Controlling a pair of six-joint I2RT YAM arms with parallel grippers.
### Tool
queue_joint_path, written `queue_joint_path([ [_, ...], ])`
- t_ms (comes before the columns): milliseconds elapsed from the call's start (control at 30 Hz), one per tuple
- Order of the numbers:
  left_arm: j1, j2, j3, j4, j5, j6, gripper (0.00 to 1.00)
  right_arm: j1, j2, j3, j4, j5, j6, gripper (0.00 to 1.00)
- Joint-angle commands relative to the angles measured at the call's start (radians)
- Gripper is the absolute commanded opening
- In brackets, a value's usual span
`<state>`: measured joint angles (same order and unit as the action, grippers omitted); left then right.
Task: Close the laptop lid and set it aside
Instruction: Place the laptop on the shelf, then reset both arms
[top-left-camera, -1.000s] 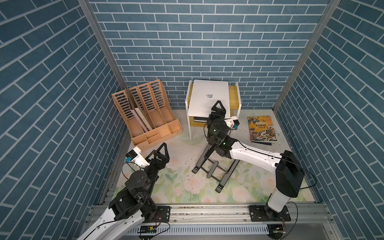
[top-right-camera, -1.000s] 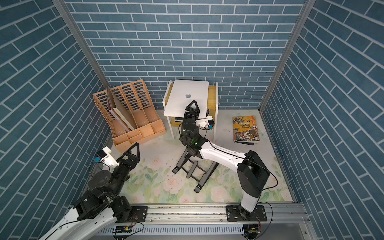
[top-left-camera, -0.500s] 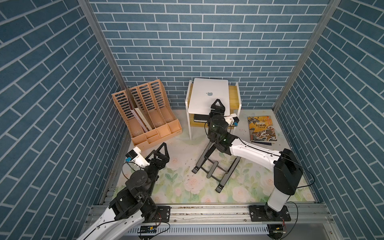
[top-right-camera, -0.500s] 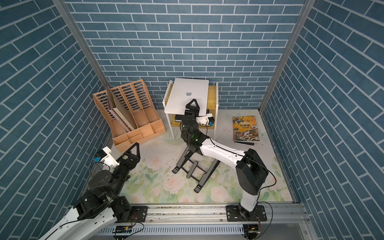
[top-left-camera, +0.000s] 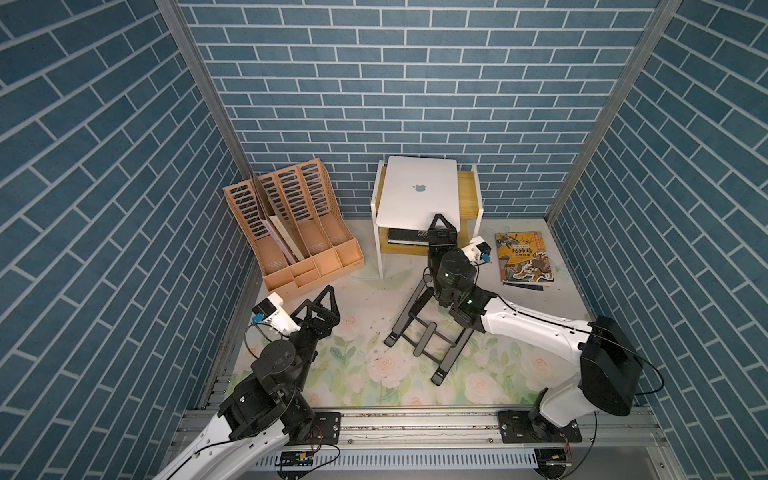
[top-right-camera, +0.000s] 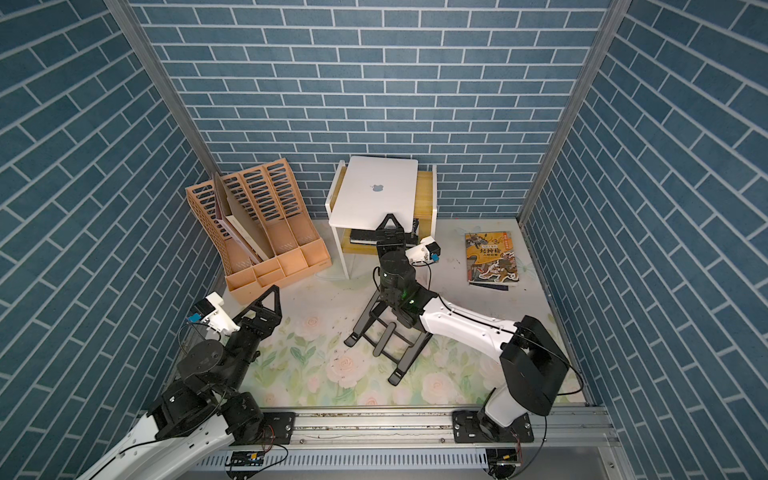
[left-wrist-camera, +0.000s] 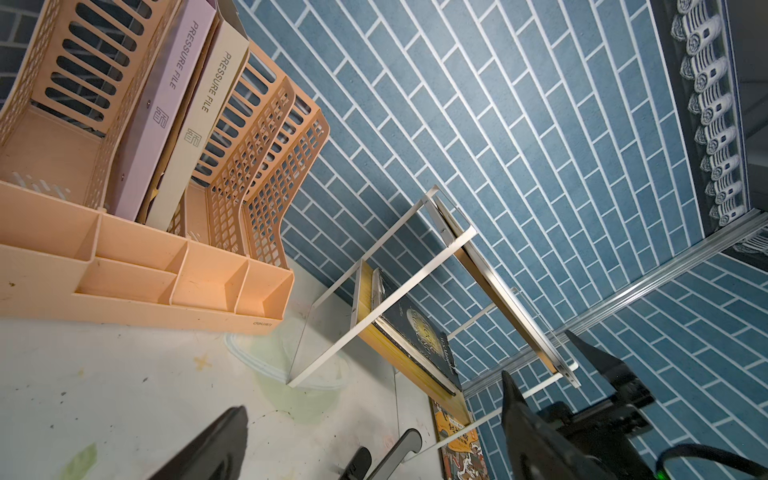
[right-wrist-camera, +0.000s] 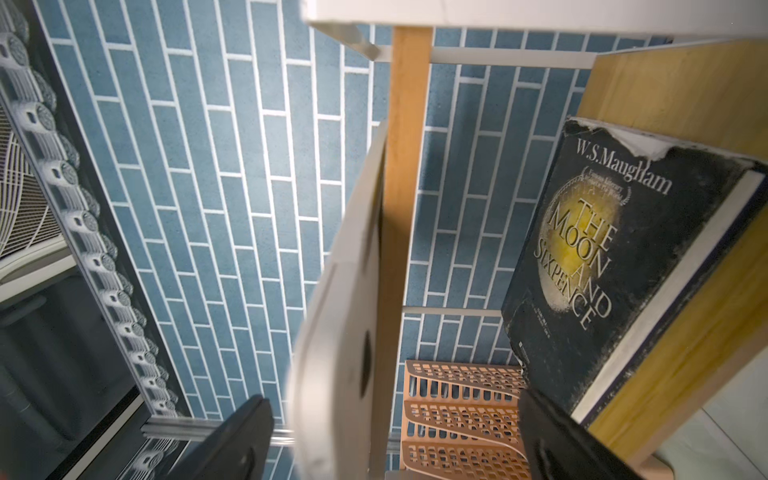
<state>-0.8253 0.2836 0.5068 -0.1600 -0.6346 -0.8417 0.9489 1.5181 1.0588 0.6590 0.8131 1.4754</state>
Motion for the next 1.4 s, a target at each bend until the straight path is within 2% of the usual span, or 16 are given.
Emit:
queue_joint_path([
  [0, -0.005, 0.008, -0.003, 0.058, 0.036, 0.078, 1.0, 0.022, -0.134, -0.101, 0.038, -0.04, -0.136, 0.97],
  [133, -0.005, 0.026, -0.027, 0.087, 0.043, 0.146, 1.0, 0.039, -0.274, -0.246, 0.014, -0.12, -0.173, 0.97],
  [200, -0.005, 0.053, -0.03, 0.105, 0.066, 0.16, 0.99, 0.042, -0.351, -0.306, -0.001, -0.16, -0.235, 0.97],
  [400, -0.005, 0.17, -0.032, 0.161, 0.111, 0.192, 1.0, 0.045, -0.613, -0.483, -0.114, -0.196, -0.521, 0.96],
  [500, -0.005, 0.245, -0.019, 0.183, 0.112, 0.26, 1.0, 0.045, -0.728, -0.563, -0.156, -0.148, -0.569, 0.96],
  [567, -0.004, 0.286, -0.021, 0.213, 0.093, 0.296, 0.99, 0.045, -0.801, -0.6, -0.204, -0.106, -0.657, 0.96],
  [700, -0.002, 0.34, -0.041, 0.251, -0.065, 0.366, 0.99, 0.045, -0.921, -0.63, -0.324, 0.05, -0.833, 0.96],
  [833, 0.021, 0.35, -0.123, 0.413, -0.129, 0.511, 1.0, 0.038, -0.989, -0.686, -0.24, 0.212, -1.073, 0.98],
  [967, 0.078, 0.35, -0.198, 0.555, -0.126, 0.58, 1.0, -0.021, -0.971, -0.716, -0.155, 0.28, -1.244, 1.0],
  [1100, 0.201, 0.39, -0.235, 0.585, -0.122, 0.601, 1.0, -0.187, -0.888, -0.695, -0.173, 0.179, -1.279, 1.0],
  [1267, 0.366, 0.443, -0.264, 0.604, -0.099, 0.594, 1.0, -0.396, -0.672, -0.693, -0.002, 0.119, -1.391, 0.99],
  [1367, 0.442, 0.481, -0.289, 0.651, -0.092, 0.609, 1.0, -0.477, -0.559, -0.696, 0.061, 0.085, -1.445, 0.98],
])
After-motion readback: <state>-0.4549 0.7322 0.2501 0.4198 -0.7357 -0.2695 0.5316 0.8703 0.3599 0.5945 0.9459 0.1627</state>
